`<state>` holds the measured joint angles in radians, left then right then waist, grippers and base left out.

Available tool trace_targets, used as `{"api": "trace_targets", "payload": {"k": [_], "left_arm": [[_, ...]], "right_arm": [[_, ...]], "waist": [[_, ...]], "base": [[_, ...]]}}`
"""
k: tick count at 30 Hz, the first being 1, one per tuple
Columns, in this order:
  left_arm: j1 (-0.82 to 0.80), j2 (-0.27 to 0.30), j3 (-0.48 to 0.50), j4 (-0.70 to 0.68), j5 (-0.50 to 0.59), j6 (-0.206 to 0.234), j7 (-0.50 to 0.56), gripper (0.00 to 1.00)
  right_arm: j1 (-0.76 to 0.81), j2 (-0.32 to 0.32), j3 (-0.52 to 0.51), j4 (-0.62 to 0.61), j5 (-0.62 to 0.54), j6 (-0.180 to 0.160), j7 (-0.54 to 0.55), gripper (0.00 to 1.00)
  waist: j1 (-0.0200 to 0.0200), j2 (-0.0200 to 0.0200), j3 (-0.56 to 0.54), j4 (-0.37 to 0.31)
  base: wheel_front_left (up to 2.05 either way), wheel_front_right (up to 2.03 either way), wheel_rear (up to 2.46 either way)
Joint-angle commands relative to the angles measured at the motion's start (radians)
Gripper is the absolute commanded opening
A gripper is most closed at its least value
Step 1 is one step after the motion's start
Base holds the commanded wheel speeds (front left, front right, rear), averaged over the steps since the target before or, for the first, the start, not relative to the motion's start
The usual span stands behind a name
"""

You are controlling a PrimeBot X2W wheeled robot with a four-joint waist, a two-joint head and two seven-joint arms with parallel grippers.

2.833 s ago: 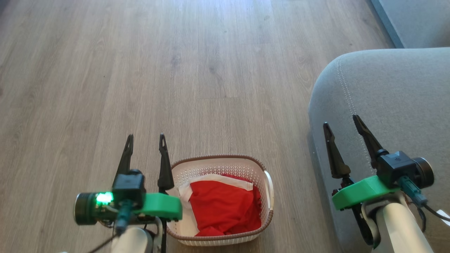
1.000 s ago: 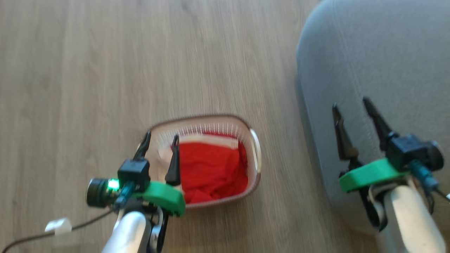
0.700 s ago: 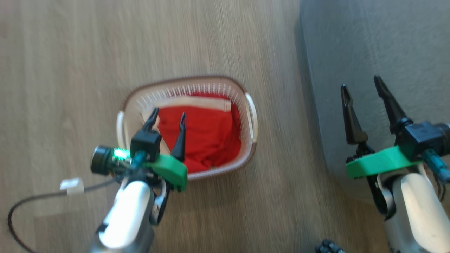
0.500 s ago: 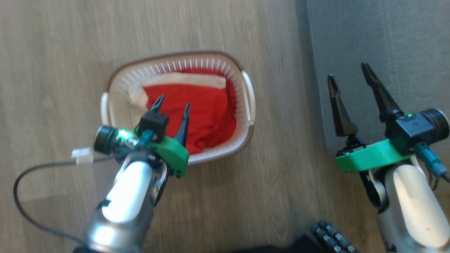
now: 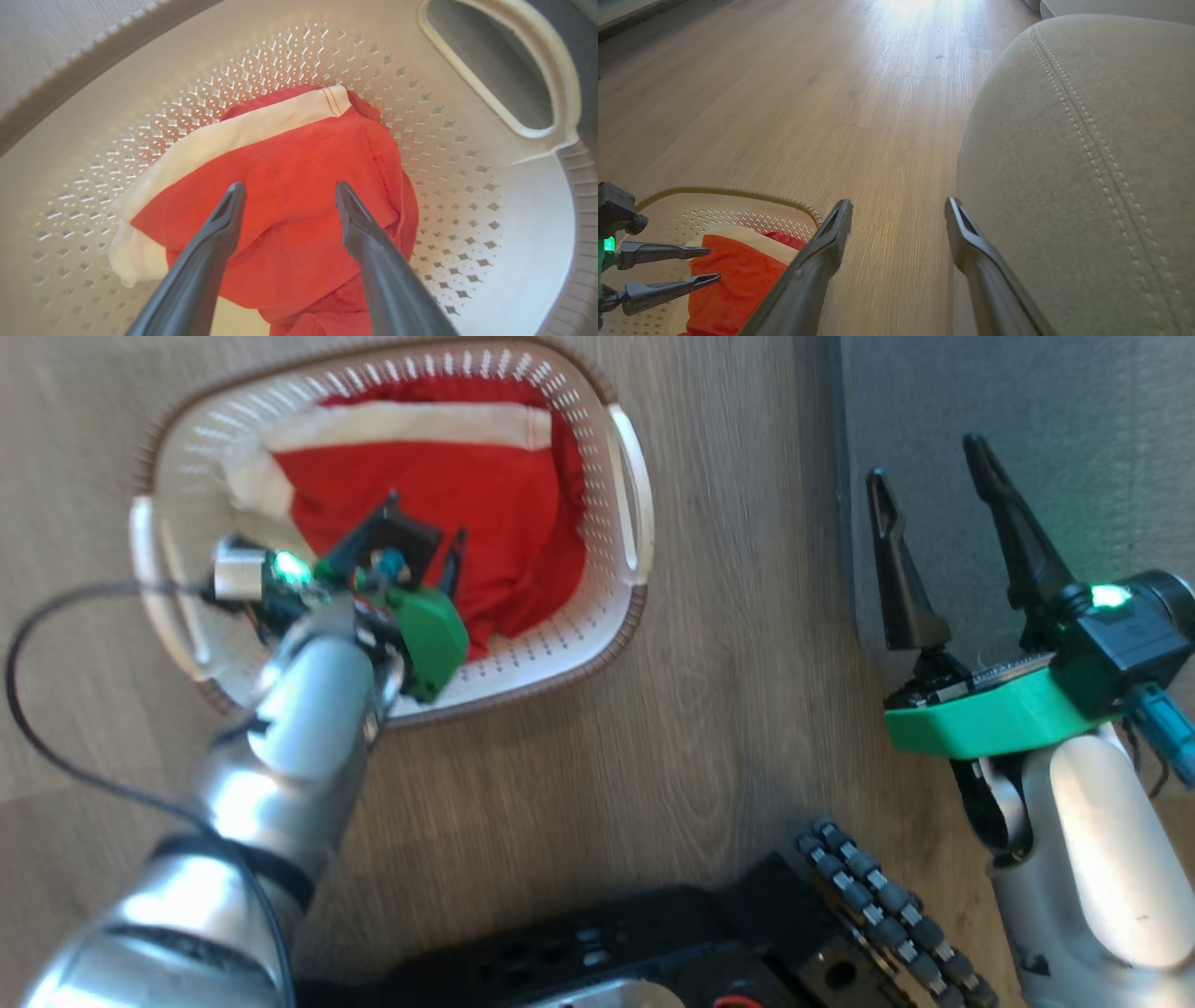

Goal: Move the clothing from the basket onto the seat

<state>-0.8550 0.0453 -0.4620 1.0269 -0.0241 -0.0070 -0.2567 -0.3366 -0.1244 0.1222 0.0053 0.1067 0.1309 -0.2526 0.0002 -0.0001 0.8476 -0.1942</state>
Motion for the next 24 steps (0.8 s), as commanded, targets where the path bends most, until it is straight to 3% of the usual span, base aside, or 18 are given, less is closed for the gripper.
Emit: {"api": "trace_targets", "payload": {"k": [1, 10, 14, 24], "left_arm": [[-0.033, 0.022, 0.004, 0.016, 0.017, -0.001, -0.005, 1.0], [-0.208, 0.031, -0.021, 0.23, 0.036, 0.007, 0.019, 1.0], [-0.234, 0.036, -0.04, 0.253, 0.045, -0.003, 0.093, 1.0], [-0.261, 0.045, -0.075, 0.263, 0.058, 0.02, 0.259, 1.0]], "right_arm": [[0.021, 0.009, 0.019, -0.038, 0.014, 0.0, -0.009, 1.0], [-0.001, 0.032, 0.058, -0.074, 0.023, 0.0, -0.009, 1.0], [0.012, 0.037, 0.063, -0.092, 0.028, 0.0, -0.009, 1.0], [0.044, 0.041, 0.072, -0.117, 0.031, 0.0, -0.009, 1.0]], "waist": [[-0.0002, 0.0001, 0.07, -0.031], [-0.0002, 0.0001, 0.161, -0.062], [-0.0002, 0.0001, 0.174, -0.067], [-0.0002, 0.0001, 0.191, -0.067]], "base": [[0.0, 0.0, 0.0], [0.0, 0.0, 0.0], [0.0, 0.0, 0.0], [0.0, 0.0, 0.0]]}}
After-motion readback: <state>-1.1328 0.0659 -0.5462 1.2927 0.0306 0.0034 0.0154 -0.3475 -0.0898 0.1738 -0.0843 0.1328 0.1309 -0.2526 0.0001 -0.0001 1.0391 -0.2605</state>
